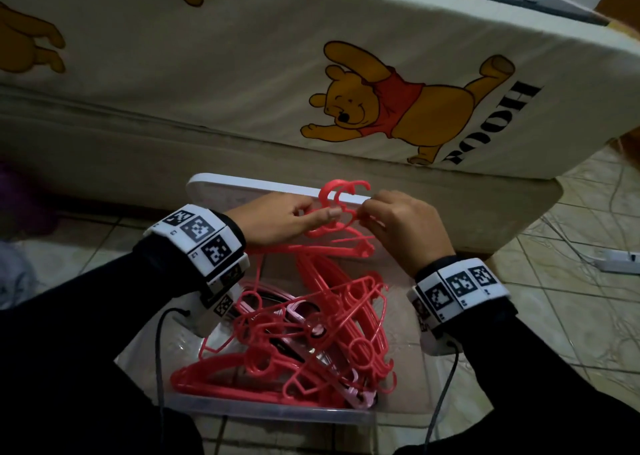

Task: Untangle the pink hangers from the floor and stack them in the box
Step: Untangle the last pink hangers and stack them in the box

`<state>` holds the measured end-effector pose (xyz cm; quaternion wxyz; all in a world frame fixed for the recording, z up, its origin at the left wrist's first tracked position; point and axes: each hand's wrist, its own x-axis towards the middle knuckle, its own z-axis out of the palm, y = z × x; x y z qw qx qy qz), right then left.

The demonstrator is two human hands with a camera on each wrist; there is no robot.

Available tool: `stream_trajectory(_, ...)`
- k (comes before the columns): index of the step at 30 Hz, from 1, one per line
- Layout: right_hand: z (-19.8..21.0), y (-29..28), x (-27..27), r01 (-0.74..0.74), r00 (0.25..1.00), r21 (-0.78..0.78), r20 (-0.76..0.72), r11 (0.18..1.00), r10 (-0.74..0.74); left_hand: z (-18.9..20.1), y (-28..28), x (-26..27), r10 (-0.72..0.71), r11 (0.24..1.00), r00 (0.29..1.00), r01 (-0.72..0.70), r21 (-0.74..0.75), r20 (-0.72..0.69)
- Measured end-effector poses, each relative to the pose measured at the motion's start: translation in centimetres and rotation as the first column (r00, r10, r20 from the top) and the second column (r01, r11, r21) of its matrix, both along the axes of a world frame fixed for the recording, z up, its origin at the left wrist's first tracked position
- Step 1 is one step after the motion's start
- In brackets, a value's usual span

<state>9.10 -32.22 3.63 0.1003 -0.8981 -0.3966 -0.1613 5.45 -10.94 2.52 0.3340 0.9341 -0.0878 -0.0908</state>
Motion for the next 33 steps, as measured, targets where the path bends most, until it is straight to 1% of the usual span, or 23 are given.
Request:
stream_trajectory(2, 0.1, -0.6, 0.5, 0.033, 0.999, -0.010, -0.030, 0.999, -0.033, 0.1, 0.4, 0.0, 0.020, 1.000, 1.000, -0.020, 0.008, -0.007)
stream_trajectory(5, 0.0, -1.0, 0.8, 0.071, 0.987, -0.097, -0.138, 0.993, -0.084, 0.1, 1.0, 0.1, 0.092, 0.995, 0.995, -0.092, -0.027, 0.034)
stream_trajectory(6, -0.2, -0.9, 0.7, 0.072, 0.983, -0.098, -0.163, 0.993, -0.087, 0.1, 1.1, 0.0, 0.101, 0.995, 0.994, -0.100, -0.028, 0.041)
stream_trajectory(8, -0.5, -0.4, 0.2, 0.056, 0.979, -0.057, -0.193, 0.997, -0.066, 0.2, 0.9, -0.1, 0.077, 0.997, 0.997, -0.077, -0.014, 0.030)
stream_trajectory(10, -0.7, 0.2, -0.2, 0.053, 0.980, 0.000, -0.191, 0.999, -0.052, 0.2, 0.7, -0.3, 0.027, 1.000, 1.000, -0.027, -0.010, -0.001)
stream_trajectory(12, -0.9, 0.4, -0.2, 0.089, 0.978, 0.046, -0.192, 0.995, -0.079, 0.1, 0.6, -0.2, -0.020, 1.000, 1.000, 0.020, -0.017, -0.014)
stream_trajectory(14, -0.9, 0.4, -0.1, 0.130, 0.972, 0.091, -0.208, 0.987, -0.109, 0.0, 0.6, -0.2, -0.039, 0.999, 0.999, 0.039, -0.032, -0.006)
stream_trajectory(15, -1.0, 0.5, -0.1, 0.138, 0.972, 0.077, -0.204, 0.987, -0.120, 0.0, 0.5, -0.2, -0.039, 0.998, 0.999, 0.039, -0.052, -0.007)
stream_trajectory(17, -1.3, 0.7, -0.2, 0.125, 0.976, -0.066, -0.173, 0.990, -0.135, 0.1, 0.2, -0.3, -0.033, 0.994, 0.999, 0.034, -0.099, 0.008)
stream_trajectory(19, -1.7, 1.1, -0.4, 0.110, 0.972, -0.209, -0.183, 0.972, -0.150, 0.3, 0.0, -0.3, -0.020, 0.989, 1.000, 0.022, -0.144, 0.017)
stream_trajectory(21, -2.3, 1.3, -0.4, 0.128, 0.975, -0.278, -0.140, 0.952, -0.172, 0.4, -0.3, -0.3, -0.014, 0.989, 1.000, 0.015, -0.144, 0.006)
stream_trajectory(22, -2.6, 1.4, -0.3, 0.142, 0.978, -0.304, -0.102, 0.942, -0.180, 0.4, -0.4, -0.3, -0.010, 0.996, 1.000, 0.012, -0.088, 0.020)
stream_trajectory(23, -2.8, 1.5, -0.4, 0.152, 0.979, -0.326, -0.079, 0.933, -0.187, 0.3, -0.5, -0.4, -0.006, 0.999, 0.997, 0.002, 0.043, 0.073)
stream_trajectory(24, -3.0, 1.6, -0.4, 0.157, 0.980, -0.333, -0.065, 0.930, -0.188, 0.2, -0.5, -0.4, -0.008, 0.971, 0.987, -0.030, 0.236, 0.160)
stream_trajectory(25, -3.2, 1.7, -0.6, 0.155, 0.980, -0.330, -0.070, 0.931, -0.188, 0.1, -0.6, -0.4, -0.025, 0.907, 0.968, -0.083, 0.414, 0.249)
stream_trajectory(26, -3.3, 2.0, -0.7, 0.146, 0.978, -0.320, -0.098, 0.936, -0.186, -0.1, -0.7, -0.4, -0.045, 0.845, 0.946, -0.135, 0.518, 0.321)
stream_trajectory(27, -3.4, 2.1, -0.7, 0.138, 0.973, -0.310, -0.138, 0.941, -0.188, -0.2, -0.8, -0.4, -0.058, 0.812, 0.928, -0.171, 0.557, 0.368)
stream_trajectory(30, -3.2, 1.9, -0.2, 0.165, 0.950, -0.200, -0.232, 0.966, -0.211, -0.6, -0.7, -0.4, -0.050, 0.784, 0.907, -0.223, 0.579, 0.417)
stream_trajectory(32, -3.1, 1.0, 0.5, 0.216, 0.946, -0.169, -0.205, 0.962, -0.249, -0.5, -0.2, -0.1, -0.008, 0.788, 0.909, -0.251, 0.562, 0.418)
stream_trajectory(33, -3.1, 0.4, 0.8, 0.248, 0.940, -0.201, -0.187, 0.948, -0.285, -0.4, 0.2, 0.1, 0.024, 0.798, 0.908, -0.269, 0.540, 0.418)
